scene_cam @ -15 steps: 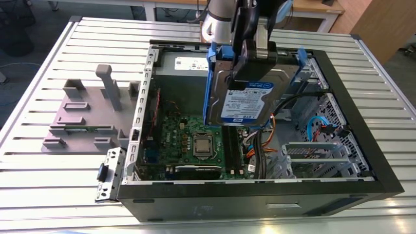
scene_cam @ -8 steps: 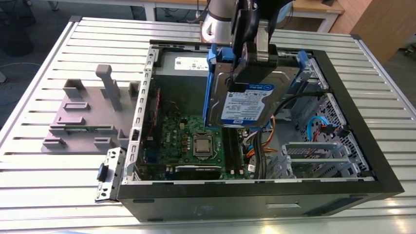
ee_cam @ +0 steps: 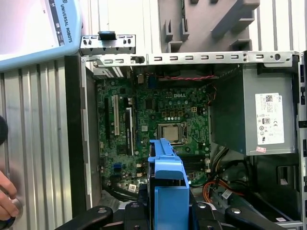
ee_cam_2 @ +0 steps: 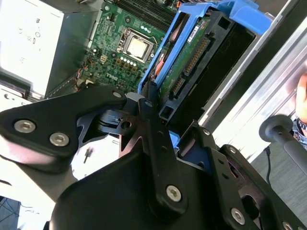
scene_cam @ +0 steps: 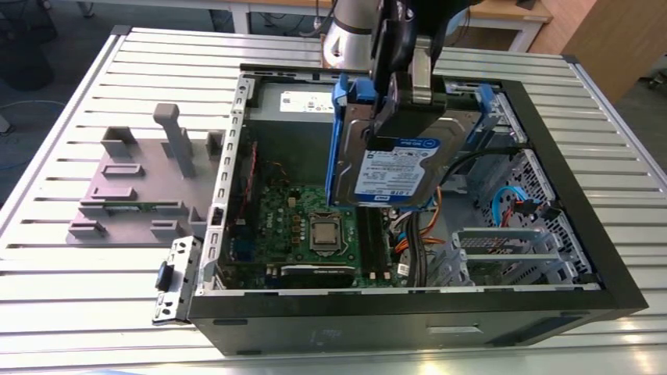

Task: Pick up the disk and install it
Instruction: 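Pick up the disk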

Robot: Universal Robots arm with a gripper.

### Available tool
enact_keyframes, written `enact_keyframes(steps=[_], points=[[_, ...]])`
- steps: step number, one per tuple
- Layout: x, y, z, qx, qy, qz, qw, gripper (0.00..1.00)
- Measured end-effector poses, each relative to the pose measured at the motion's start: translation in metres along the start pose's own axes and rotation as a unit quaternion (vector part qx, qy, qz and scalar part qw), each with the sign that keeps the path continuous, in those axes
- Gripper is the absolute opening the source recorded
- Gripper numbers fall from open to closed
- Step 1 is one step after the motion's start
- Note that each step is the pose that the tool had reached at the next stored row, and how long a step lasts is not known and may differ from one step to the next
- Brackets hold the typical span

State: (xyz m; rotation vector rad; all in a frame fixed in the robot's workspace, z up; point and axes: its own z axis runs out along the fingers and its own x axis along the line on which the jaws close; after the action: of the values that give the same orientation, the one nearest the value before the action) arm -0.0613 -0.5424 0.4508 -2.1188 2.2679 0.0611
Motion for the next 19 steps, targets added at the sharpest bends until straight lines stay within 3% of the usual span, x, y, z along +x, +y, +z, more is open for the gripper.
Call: enact_keyframes(steps=[19], points=[[0.0065,-0.0006,0.0018,0.0,0.0,0.0,1.0,0.36]])
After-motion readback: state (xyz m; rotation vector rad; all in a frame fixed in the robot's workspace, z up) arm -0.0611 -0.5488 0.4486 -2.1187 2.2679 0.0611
